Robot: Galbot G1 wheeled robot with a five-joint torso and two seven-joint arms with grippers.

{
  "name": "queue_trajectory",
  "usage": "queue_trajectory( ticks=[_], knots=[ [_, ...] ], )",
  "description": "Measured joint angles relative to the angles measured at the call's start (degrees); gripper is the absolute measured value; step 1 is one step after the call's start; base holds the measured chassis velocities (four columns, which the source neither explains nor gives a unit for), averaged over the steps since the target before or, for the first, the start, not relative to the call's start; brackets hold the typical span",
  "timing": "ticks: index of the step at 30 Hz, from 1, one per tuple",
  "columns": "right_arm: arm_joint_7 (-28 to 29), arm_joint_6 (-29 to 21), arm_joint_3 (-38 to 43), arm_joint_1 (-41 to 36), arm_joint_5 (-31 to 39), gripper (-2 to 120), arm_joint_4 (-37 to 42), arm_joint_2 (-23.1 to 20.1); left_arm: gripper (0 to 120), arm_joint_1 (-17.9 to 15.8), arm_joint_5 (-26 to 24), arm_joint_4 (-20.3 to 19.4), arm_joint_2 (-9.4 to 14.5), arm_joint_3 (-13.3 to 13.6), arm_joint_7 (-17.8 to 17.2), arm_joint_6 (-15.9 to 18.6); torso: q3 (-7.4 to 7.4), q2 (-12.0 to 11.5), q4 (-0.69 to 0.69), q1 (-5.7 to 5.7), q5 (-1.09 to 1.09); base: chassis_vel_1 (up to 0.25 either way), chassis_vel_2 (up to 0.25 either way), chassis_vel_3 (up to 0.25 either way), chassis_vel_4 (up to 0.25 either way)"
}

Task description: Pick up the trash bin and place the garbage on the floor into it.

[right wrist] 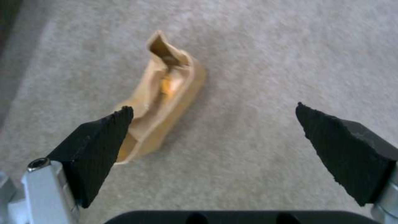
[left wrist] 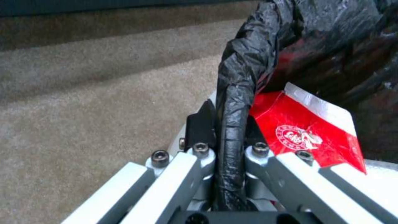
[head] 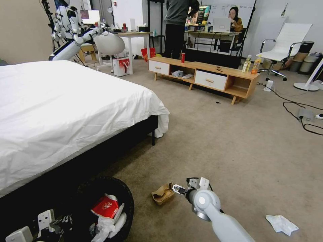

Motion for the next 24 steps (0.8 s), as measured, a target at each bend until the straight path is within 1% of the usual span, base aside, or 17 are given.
queue_trajectory(
  ticks=[4,14,24],
  knots=[
    [0.0,0.2,0.2,-0.3,0.0,100,-0.7,0.3,3,0.0,0.0,0.0,-0.1,0.0,0.0,0.0,0.0,0.0,0.01,0.0,0.0,0.0,0.0,0.0,0.0],
    [-1.9,0.3,-0.4,1.2,-0.3,100,-4.3,3.1,3,0.2,0.0,-0.1,-0.1,-0.2,0.0,0.0,0.0,0.0,0.01,0.0,-0.01,0.0,0.0,0.0,0.0],
    [-3.2,0.2,-0.5,2.0,-1.2,100,-7.0,4.6,3,0.5,0.0,-0.3,-0.2,-0.3,0.1,0.0,0.0,0.0,0.01,0.0,-0.01,0.0,0.0,0.0,0.0]
  ],
)
